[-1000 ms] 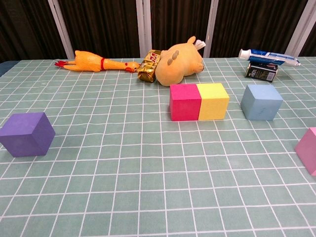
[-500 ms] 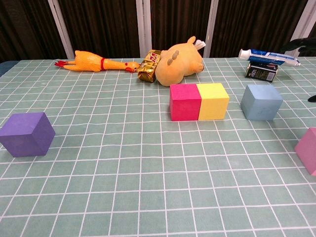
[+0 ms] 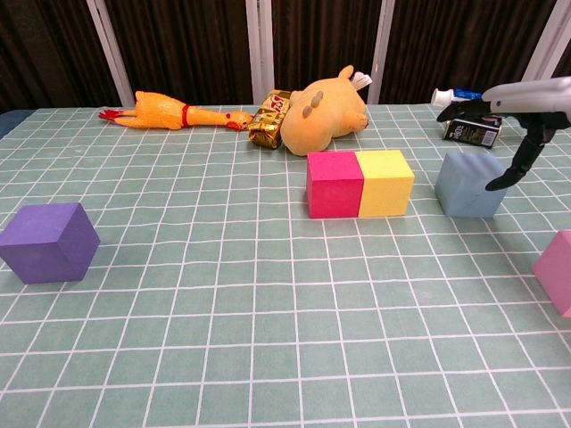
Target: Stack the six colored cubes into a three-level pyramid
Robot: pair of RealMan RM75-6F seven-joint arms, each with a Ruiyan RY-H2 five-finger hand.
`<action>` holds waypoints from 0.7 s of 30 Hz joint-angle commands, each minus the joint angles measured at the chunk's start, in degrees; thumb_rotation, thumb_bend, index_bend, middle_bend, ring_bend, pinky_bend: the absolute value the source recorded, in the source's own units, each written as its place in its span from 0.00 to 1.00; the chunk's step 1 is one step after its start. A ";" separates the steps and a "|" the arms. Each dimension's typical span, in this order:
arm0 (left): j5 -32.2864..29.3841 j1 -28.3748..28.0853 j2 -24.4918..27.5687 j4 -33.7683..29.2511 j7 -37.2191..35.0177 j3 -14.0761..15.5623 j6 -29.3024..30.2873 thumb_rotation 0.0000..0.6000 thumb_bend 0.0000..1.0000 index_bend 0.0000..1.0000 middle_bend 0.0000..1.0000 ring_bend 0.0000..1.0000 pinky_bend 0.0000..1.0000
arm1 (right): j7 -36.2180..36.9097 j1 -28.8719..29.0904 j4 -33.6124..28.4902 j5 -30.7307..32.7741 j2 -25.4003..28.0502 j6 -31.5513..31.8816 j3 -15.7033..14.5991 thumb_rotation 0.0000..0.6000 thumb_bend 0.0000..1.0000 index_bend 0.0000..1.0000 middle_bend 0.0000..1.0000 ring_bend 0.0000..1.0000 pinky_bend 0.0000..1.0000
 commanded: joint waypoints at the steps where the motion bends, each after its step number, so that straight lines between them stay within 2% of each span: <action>1: -0.19 0.26 -0.06 -0.03 0.07 -0.53 -0.25 1.00 0.10 0.00 0.04 0.00 0.03 | -1.83 1.53 1.63 1.45 -1.49 -0.49 -1.43 1.00 0.21 0.00 0.00 0.00 0.00; 12: -0.62 1.08 -0.34 -0.02 0.69 -2.10 -1.63 1.00 0.10 0.00 0.04 0.00 0.03 | -2.84 3.79 8.17 5.69 -4.87 -0.18 -3.20 1.00 0.21 0.00 0.02 0.00 0.00; 19: -0.47 1.48 -0.78 -0.03 1.48 -2.61 -2.24 1.00 0.10 0.00 0.04 0.00 0.03 | -2.29 4.28 11.08 5.76 -6.55 -0.44 -4.21 1.00 0.21 0.00 0.20 0.05 0.00; 21: -0.39 1.61 -0.89 -0.06 1.65 -2.77 -2.32 1.00 0.10 0.00 0.04 0.00 0.03 | -1.97 4.32 11.94 5.55 -7.05 -0.52 -4.48 1.00 0.21 0.00 0.23 0.06 0.00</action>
